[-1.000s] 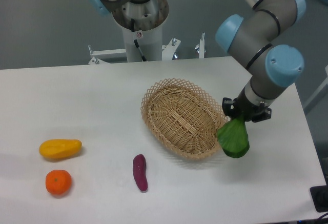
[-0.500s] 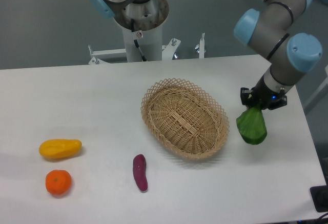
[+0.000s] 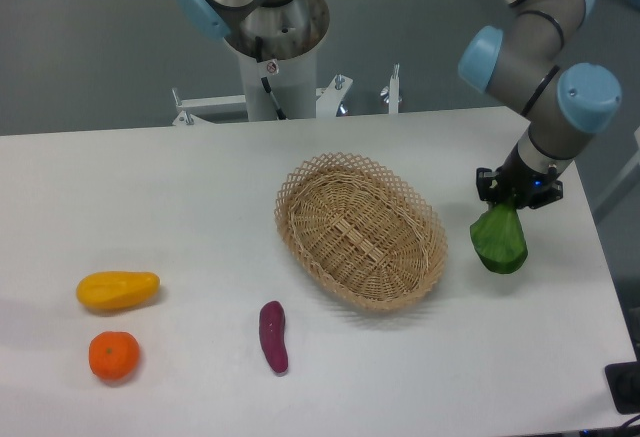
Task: Place the green vegetable on the table
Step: 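Move the held bok choy away from the basket and lower it to the table, then open the gripper to release the bok choy upright on the table, then raise the open gripper slightly away from the bok choy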
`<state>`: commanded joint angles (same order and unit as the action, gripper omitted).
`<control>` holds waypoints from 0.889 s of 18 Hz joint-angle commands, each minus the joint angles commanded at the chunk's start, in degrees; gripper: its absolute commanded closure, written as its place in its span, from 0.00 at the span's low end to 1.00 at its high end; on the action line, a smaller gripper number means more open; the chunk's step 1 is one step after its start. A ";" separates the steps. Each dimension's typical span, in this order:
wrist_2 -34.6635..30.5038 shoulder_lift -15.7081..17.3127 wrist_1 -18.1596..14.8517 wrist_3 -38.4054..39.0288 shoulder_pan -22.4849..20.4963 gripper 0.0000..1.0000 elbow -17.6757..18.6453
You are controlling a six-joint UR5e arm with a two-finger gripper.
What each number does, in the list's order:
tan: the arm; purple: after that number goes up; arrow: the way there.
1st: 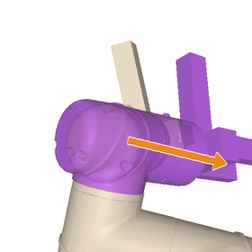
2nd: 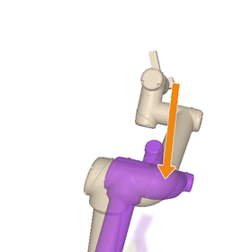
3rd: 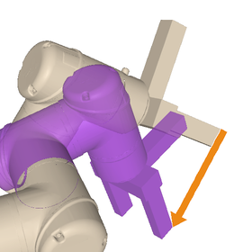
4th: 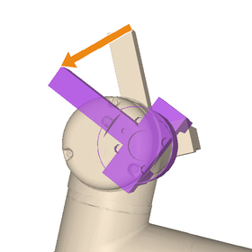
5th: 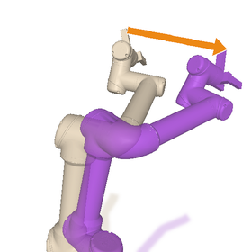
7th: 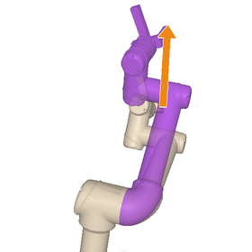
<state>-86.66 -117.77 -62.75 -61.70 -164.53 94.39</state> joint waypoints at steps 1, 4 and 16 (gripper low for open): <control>0.00 0.00 0.44 0.00 0.09 0.00 0.26; 0.00 0.17 1.84 0.09 0.44 0.00 0.44; -0.17 2.11 0.71 -5.18 3.16 0.00 -7.29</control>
<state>-86.84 -115.66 -62.05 -66.88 -161.37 87.10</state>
